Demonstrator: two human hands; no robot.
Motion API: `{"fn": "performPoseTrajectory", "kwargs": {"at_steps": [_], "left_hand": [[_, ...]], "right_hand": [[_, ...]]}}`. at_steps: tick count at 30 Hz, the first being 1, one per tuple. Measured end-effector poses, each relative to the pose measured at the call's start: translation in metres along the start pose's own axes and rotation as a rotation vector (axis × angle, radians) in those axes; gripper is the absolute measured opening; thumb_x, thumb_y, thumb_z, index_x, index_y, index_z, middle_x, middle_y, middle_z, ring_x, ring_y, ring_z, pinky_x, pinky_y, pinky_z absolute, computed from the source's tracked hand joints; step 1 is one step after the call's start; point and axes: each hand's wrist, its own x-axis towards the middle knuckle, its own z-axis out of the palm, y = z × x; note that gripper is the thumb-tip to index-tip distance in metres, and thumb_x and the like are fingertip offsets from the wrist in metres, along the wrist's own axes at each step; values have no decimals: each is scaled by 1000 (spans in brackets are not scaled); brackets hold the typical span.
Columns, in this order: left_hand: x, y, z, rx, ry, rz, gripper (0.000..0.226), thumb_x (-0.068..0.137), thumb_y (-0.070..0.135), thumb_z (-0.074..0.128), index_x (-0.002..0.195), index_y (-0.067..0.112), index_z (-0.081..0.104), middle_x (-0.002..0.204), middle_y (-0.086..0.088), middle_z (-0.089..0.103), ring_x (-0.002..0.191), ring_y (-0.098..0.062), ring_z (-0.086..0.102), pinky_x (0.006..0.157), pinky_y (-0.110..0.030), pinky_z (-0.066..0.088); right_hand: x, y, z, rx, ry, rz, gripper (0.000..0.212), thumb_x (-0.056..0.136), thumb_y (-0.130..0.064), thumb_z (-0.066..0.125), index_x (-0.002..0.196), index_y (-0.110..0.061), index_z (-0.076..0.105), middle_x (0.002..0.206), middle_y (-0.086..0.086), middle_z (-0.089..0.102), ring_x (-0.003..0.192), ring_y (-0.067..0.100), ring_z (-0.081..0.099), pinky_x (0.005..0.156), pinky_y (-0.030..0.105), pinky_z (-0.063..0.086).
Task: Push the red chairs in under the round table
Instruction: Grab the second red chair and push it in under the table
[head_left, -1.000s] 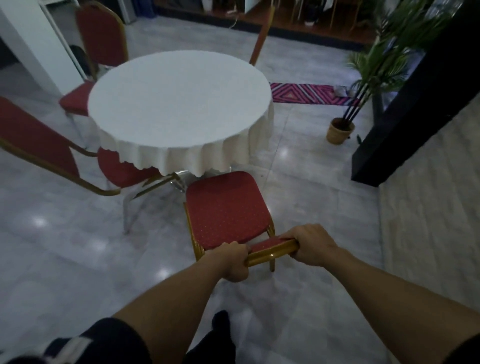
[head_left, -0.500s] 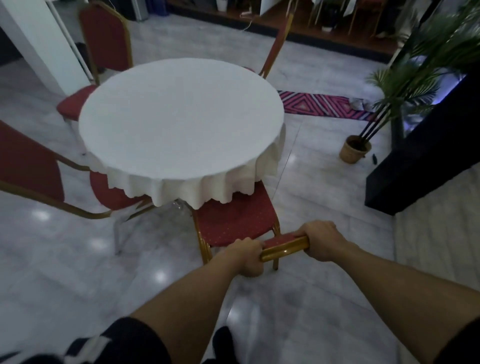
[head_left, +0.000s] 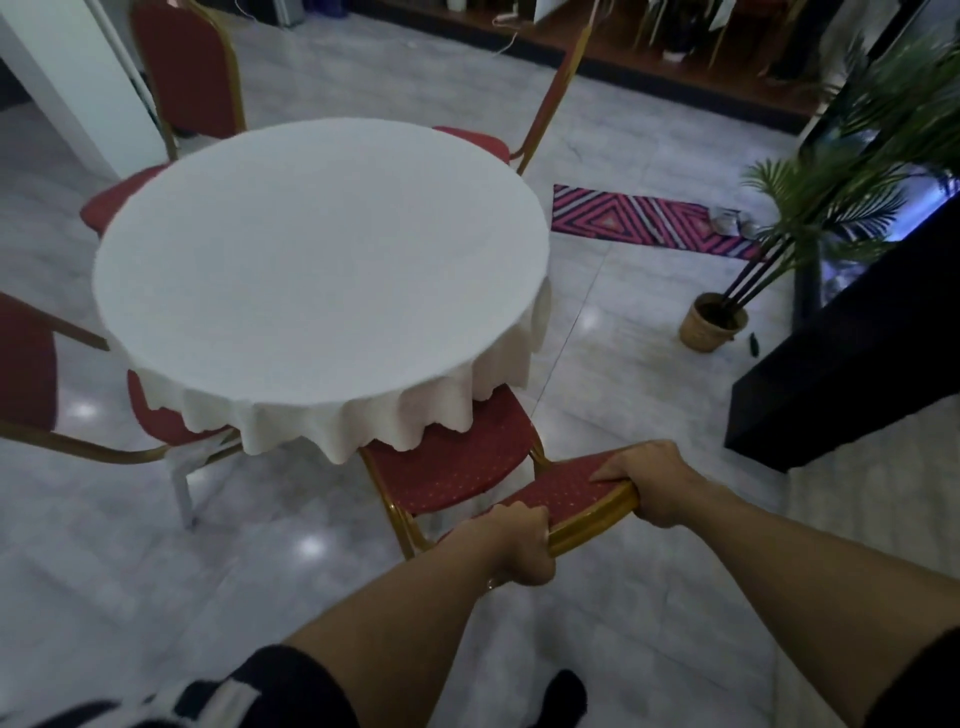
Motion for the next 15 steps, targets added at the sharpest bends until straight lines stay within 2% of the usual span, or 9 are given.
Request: {"fn": "performPoseTrajectory", "kwargs": {"at_steps": [3, 6, 11, 13, 15], "left_hand": [[15, 21, -15, -32, 12, -52, 75, 88, 32, 61, 155, 14, 33, 144, -15, 48, 127, -36, 53, 104, -50, 50], [29, 32, -24, -44, -13, -109, 79, 88, 32, 63, 157, 16, 29, 140, -13, 51, 123, -33, 55, 101, -47, 51], [40, 52, -38, -33, -8, -169, 80, 90, 33, 66, 159, 21, 27, 142, -13, 49, 125, -32, 54, 100, -42, 48], [41, 54, -42, -8, -49, -214, 86, 87, 41, 71, 159, 25, 28, 140, -11, 53, 122, -31, 57, 99, -44, 50], [41, 59, -53, 22, -118, -264, 95, 79, 54, 77, 158, 27, 30, 143, -7, 54, 125, -31, 57, 103, -48, 50]], "right_hand": [[20, 27, -8, -17, -2, -34, 56, 98, -21, 65, 142, -54, 58, 135, -19, 66, 131, 17, 59, 114, 44, 37], [33, 41, -15, -52, 16, -72, 51, 99, -21, 63, 137, -55, 61, 124, -16, 68, 124, 21, 62, 110, 48, 38], [43, 62, -28, -122, -7, -182, 42, 100, -21, 61, 132, -47, 65, 117, -8, 68, 115, 25, 65, 108, 55, 42], [47, 68, -31, -92, -33, -253, 37, 97, -35, 69, 131, -47, 66, 115, -8, 70, 114, 24, 65, 106, 54, 41], [52, 75, -41, -16, -154, -295, 55, 83, -52, 84, 135, -46, 65, 117, -10, 68, 118, 23, 62, 107, 54, 41]]}}
